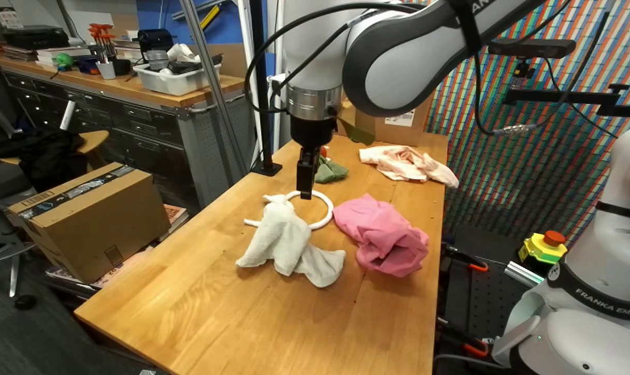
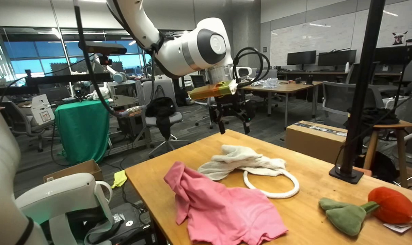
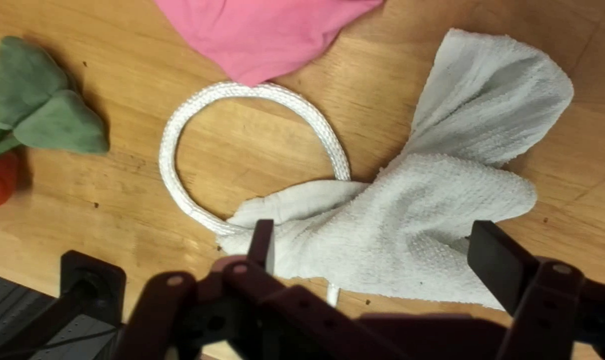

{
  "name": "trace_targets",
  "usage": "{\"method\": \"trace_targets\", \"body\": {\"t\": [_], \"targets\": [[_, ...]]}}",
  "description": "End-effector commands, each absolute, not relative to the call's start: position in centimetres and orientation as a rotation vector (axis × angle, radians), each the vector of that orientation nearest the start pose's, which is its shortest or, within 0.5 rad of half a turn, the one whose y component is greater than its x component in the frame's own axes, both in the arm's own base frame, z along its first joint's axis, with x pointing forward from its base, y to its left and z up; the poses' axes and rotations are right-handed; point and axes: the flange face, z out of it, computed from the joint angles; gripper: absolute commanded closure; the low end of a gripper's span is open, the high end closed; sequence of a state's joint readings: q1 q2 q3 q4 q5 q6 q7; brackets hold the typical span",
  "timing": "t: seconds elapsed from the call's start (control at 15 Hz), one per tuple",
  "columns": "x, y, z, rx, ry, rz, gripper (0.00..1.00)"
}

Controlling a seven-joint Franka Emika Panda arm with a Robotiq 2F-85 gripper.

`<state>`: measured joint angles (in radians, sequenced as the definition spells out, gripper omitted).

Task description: Move the peach shirt and then the radish to the right, move the pink shirt forwards, move the towel to the front left side of the table

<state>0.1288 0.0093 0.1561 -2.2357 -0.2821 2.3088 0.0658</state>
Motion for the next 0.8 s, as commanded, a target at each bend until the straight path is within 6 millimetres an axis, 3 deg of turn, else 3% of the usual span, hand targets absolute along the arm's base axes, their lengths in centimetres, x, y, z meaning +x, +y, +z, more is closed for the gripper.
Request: {"method": "trace_targets", "body": {"t": [0.0, 0.33, 0.73], "targets": [[53.3, 17.1, 35.9, -3.221, -0.741, -0.180, 0.00], [54.8, 18.2, 33.0, -3.202, -0.738, -0.156, 0.00], [56.2, 17.7, 29.2, -3.177, -0.670, -0.118, 0.00]]}}
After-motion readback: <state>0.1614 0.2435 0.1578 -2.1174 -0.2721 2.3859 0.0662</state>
